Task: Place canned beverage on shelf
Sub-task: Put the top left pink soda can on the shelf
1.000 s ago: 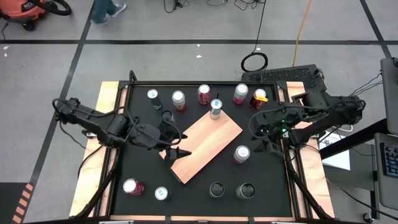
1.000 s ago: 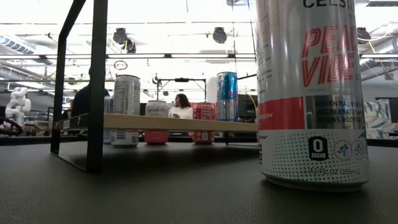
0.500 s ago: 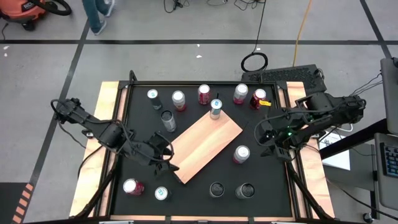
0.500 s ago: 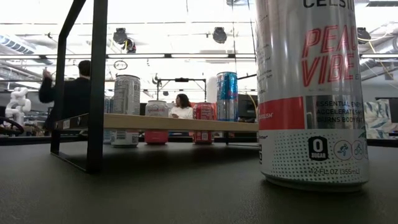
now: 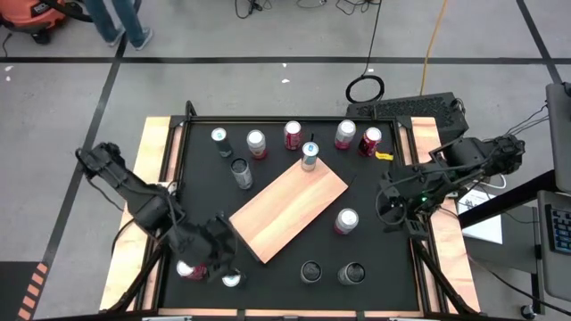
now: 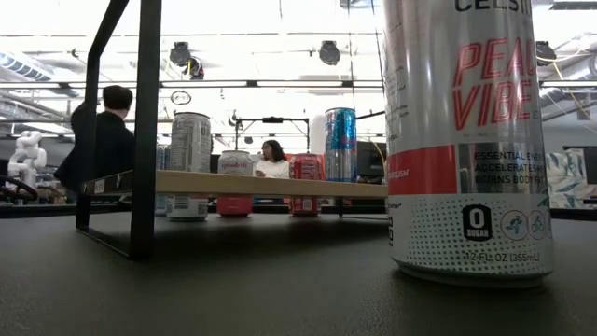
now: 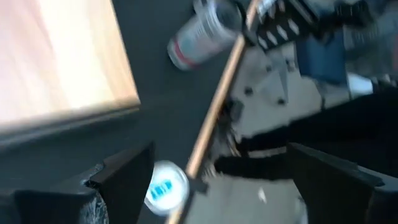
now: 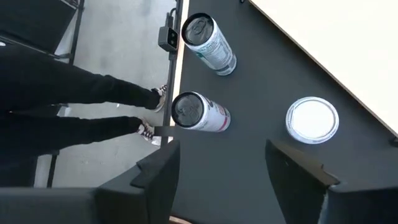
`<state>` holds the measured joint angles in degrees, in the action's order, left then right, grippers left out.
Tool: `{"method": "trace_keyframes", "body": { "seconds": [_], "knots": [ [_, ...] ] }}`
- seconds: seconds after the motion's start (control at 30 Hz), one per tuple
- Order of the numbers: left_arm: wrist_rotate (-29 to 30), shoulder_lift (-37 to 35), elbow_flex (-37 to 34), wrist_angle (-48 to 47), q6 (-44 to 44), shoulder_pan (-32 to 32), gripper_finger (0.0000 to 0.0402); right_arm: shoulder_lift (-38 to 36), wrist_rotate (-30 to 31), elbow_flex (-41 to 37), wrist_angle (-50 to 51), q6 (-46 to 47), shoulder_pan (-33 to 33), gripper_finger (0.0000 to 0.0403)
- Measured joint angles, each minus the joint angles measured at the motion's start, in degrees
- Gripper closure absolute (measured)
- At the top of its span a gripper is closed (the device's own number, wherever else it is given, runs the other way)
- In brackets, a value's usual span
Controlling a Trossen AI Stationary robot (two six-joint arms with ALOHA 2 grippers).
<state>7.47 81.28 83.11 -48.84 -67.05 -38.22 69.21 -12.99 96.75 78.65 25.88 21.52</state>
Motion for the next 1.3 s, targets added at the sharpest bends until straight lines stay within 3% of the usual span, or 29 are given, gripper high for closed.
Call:
{"method": "trace_keyframes", "body": {
  "seconds": [0.13,0.4,0.67,0.9,1.3],
  "knots": [
    [-2.72,2.59,0.0,0.93,-3.9,-3.3,0.0037,0.0,2.79,0.0,-0.04,-0.48,-0.02,0.0191],
    [-2.83,5.91,0.0,-0.21,-13.77,-6.18,0.0037,0.0,4.31,0.0,-0.32,-0.61,-0.02,0.0191],
    [0.76,7.13,0.0,-5.6,-21.08,-6.45,0.0037,0.0,4.32,0.0,-0.37,-0.61,-0.02,0.0191],
    [9.0,10.25,0.0,-6.82,-20.69,-6.4,0.0036,0.0,5.5,0.0,-0.37,-0.61,-0.02,0.0191],
    [8.06,11.14,0.0,-5.7,-17.98,-6.44,0.0015,0.0,5.52,0.0,-0.37,-1.01,-0.02,0.0191]
  ]
}}
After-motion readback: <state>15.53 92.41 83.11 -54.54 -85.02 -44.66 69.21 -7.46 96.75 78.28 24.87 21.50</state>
